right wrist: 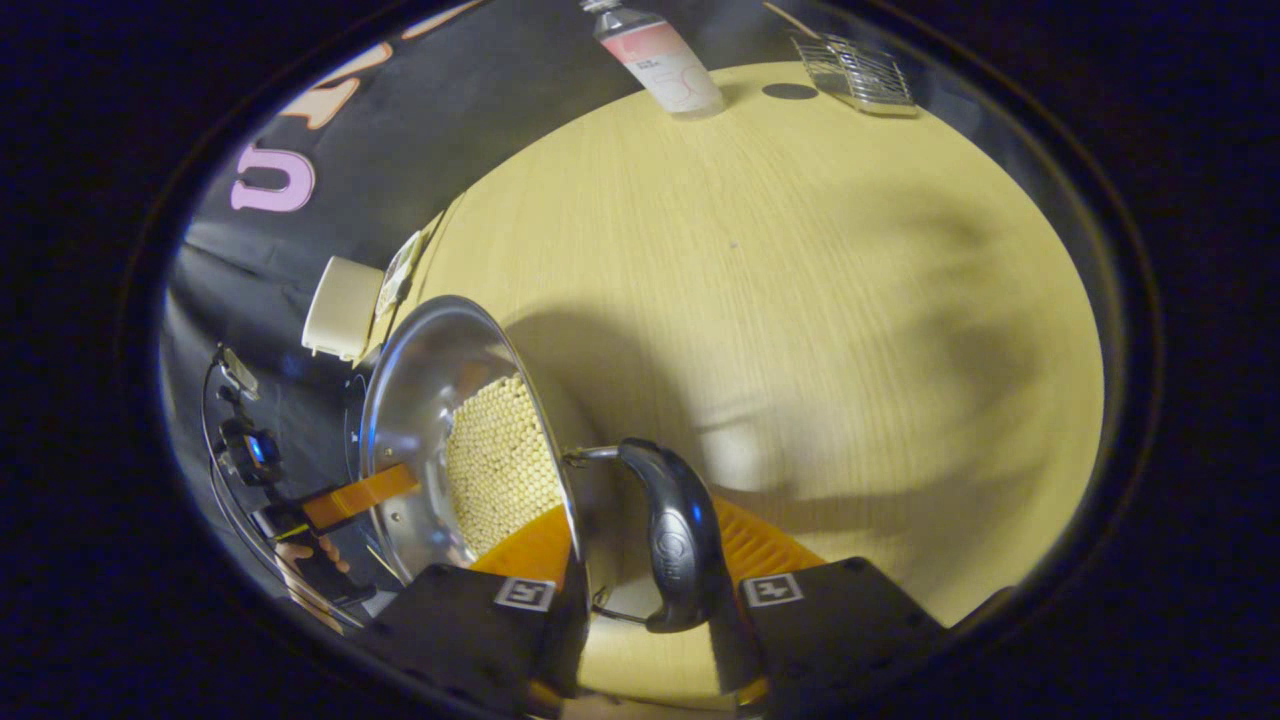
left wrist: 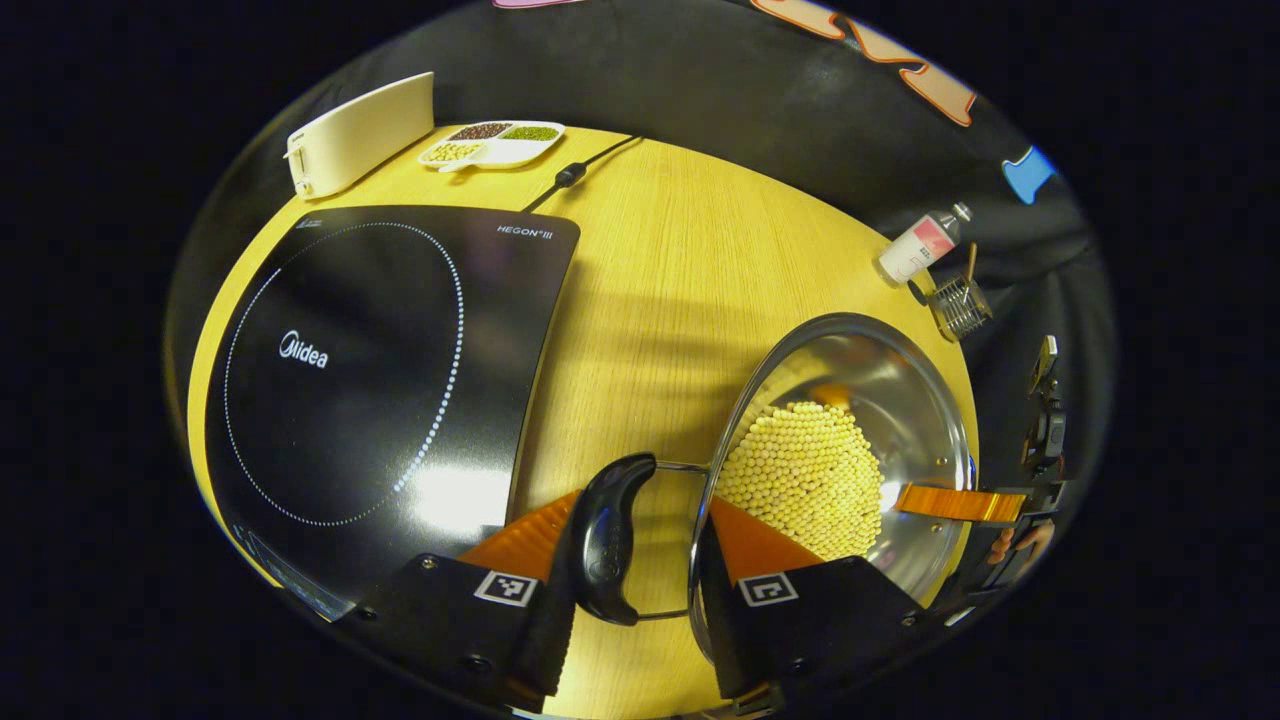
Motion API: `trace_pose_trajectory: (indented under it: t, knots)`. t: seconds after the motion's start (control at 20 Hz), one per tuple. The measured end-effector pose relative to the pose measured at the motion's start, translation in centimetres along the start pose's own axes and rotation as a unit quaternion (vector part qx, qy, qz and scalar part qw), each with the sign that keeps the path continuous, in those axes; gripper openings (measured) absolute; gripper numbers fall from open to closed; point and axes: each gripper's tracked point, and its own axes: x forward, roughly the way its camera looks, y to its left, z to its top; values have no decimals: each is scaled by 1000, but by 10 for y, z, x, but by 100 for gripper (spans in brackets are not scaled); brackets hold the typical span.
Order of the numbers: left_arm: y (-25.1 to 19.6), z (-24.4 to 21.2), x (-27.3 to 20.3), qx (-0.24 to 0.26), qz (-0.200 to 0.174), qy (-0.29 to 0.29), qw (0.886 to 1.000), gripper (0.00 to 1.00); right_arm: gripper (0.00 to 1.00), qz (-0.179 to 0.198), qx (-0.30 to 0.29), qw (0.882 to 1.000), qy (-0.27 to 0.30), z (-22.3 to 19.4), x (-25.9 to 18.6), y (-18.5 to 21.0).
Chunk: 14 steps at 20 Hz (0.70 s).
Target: First push the handle of the pot to place it horizontally, then grasp the pot with both hands and set it on the induction cooktop.
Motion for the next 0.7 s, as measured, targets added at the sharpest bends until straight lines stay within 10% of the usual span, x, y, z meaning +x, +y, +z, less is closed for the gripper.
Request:
trace_pose_trajectory:
  t: [0.7]
  knots:
    - [-20,-49,-76,-4,7,22,1000,58,52,-5,-2,1000,-7,-47,-73,1]
